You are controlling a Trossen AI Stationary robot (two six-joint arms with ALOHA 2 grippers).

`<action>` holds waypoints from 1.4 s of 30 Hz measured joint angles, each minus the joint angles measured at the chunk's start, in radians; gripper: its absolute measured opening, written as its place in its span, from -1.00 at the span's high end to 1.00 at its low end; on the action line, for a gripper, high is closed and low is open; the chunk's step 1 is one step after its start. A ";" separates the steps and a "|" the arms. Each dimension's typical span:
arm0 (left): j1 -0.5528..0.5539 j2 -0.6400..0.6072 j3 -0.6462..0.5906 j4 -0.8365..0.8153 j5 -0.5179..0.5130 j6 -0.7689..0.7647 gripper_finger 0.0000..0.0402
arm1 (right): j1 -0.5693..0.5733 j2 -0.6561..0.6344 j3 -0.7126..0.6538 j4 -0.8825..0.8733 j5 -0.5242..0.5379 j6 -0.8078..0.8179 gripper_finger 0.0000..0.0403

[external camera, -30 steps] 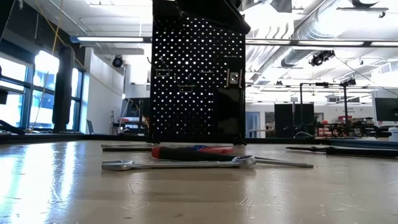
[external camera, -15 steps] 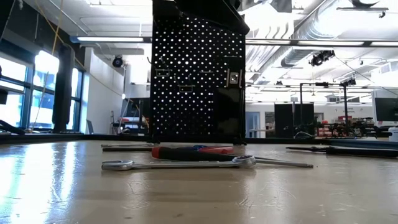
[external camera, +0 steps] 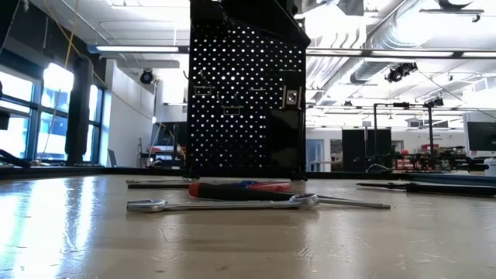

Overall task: Hang tools onto peg board
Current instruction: Put the socket into the top black bin on the pegboard

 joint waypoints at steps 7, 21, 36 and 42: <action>-0.001 0.000 0.000 0.021 0.001 0.015 0.12 | -0.051 -0.097 0.001 -0.002 0.228 -0.061 0.74; -0.024 0.000 0.000 0.167 0.069 0.155 0.28 | -0.196 -0.313 0.002 0.205 0.610 -0.531 0.74; -0.019 -0.008 -0.001 0.373 -0.006 0.351 0.33 | -0.299 -0.508 0.002 0.428 0.719 -0.981 0.74; -0.048 -0.008 -0.001 0.480 -0.211 0.478 0.33 | -0.347 -0.552 0.002 0.483 0.705 -1.062 0.73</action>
